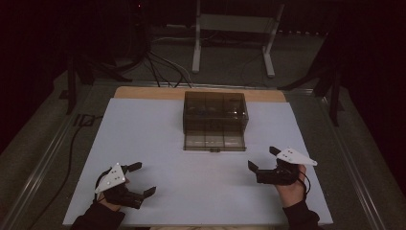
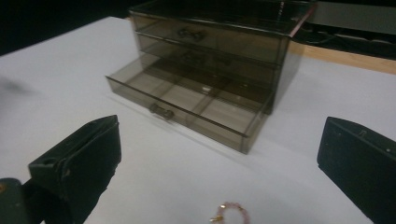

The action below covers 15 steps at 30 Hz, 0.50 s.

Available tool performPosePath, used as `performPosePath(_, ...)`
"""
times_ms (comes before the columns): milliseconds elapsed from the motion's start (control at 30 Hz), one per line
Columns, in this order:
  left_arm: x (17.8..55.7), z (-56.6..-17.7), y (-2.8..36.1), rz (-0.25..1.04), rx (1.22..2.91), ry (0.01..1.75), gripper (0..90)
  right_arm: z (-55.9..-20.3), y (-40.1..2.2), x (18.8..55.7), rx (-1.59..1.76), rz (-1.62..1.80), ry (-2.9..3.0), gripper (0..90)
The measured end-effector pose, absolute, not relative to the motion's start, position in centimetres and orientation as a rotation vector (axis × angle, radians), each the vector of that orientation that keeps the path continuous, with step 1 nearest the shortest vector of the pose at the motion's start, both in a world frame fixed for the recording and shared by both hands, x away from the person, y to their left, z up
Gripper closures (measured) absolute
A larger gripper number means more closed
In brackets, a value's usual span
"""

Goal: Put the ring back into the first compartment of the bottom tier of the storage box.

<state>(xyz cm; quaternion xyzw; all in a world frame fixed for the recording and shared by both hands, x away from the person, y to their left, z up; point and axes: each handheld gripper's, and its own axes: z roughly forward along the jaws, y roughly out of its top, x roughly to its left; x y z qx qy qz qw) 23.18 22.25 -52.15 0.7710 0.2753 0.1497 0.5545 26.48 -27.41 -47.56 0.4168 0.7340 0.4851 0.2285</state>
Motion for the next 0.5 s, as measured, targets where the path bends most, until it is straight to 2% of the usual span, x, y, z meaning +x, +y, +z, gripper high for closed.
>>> performPosePath(500,23.2,-52.2,22.3,0.354,1.818,0.654,0.6,-48.6,-28.2,28.2,1.257,1.217,2.001,0.0)
